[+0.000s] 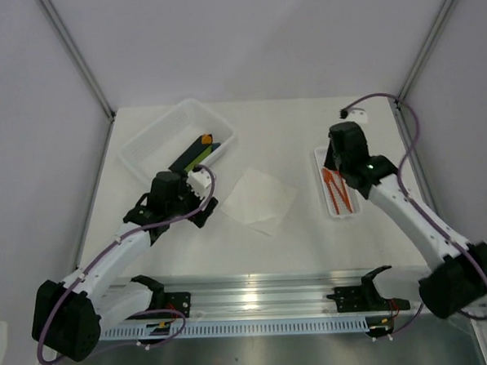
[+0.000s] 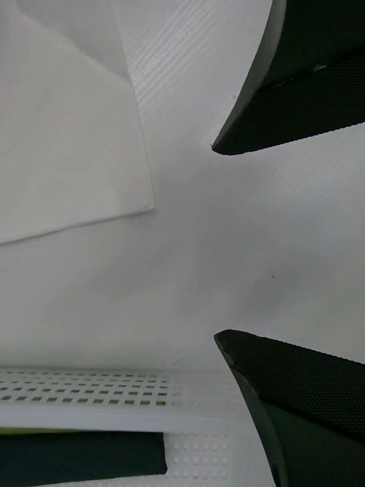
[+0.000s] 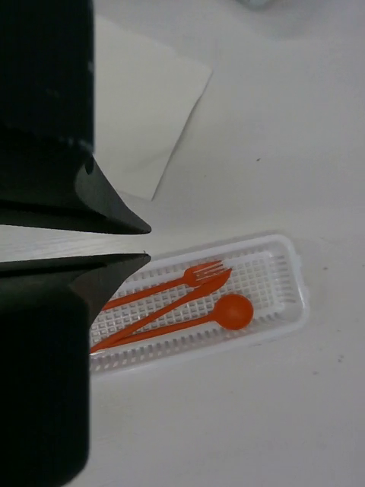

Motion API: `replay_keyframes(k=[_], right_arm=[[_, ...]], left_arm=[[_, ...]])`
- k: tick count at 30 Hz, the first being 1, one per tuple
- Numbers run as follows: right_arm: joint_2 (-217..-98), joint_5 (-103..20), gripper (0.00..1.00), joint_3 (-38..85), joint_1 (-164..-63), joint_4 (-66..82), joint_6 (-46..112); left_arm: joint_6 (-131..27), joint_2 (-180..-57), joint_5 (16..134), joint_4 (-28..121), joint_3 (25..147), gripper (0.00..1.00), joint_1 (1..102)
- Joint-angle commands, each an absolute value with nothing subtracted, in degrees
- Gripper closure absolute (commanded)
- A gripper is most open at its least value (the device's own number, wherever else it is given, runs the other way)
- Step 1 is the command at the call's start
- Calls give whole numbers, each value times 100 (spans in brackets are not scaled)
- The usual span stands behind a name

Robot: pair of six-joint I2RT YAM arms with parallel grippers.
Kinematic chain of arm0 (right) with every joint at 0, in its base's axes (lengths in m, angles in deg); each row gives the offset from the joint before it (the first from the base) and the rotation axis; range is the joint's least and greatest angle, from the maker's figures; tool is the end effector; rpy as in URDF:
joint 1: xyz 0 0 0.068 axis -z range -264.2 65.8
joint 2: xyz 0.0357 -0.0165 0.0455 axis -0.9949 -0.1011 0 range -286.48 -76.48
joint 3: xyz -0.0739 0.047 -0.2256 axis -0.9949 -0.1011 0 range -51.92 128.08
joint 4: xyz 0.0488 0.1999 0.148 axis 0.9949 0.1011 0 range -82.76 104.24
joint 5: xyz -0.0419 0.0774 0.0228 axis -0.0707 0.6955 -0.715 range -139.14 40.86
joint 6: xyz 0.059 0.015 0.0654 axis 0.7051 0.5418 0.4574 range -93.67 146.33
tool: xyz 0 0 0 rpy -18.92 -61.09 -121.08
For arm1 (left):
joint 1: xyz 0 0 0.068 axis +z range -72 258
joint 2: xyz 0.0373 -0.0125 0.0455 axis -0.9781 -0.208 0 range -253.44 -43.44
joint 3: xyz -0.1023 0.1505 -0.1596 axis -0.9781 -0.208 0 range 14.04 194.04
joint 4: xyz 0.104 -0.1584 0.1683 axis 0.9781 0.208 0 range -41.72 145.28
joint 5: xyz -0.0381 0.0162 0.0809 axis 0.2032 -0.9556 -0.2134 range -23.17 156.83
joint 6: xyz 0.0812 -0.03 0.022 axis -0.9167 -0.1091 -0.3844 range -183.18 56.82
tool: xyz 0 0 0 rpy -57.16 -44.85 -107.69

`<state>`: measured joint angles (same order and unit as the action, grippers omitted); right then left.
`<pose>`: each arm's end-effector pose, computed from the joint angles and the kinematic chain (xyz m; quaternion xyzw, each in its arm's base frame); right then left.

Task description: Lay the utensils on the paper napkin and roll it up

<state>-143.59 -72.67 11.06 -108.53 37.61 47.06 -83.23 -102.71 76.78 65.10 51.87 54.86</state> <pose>0.2784 0.0909 0.2868 0.0677 0.8689 0.0080 0.4902 0.2365 -0.1160 0.1880 0.3650 0.8196 -0.0897 0.4324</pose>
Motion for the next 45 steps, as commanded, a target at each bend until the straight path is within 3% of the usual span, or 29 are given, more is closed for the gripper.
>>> replay_keyframes(k=[1, 6, 12, 17, 27, 36, 45], right_arm=[[-15417, -7217, 83, 1373, -10854, 4785, 4479], [-15418, -6656, 88, 987, -10161, 3855, 4549], [-15830, -5012, 88, 557, -9168, 3361, 4435], [-16479, -4098, 84, 424, -9096, 3071, 4171], [-17526, -4464, 71, 854, -9114, 3149, 4039], [-17659, -5300, 71, 890, -9517, 3387, 3960], [-17000, -5634, 73, 1329, -9650, 3686, 3688]], left_arm=[[-8305, -10207, 7710, 5796, 4667, 1, 5444], [-8234, -10233, 7826, 5619, 4586, 0, 5436], [-8251, -10382, 7869, 5645, 4568, 0, 5444], [-8234, -10453, 7676, 5610, 4604, 0, 5444], [-8260, -10444, 7632, 5645, 4577, 1, 5444], [-8260, -10435, 7650, 5663, 4586, 0, 5444], [-8260, -10461, 7650, 5681, 4586, 0, 5444]])
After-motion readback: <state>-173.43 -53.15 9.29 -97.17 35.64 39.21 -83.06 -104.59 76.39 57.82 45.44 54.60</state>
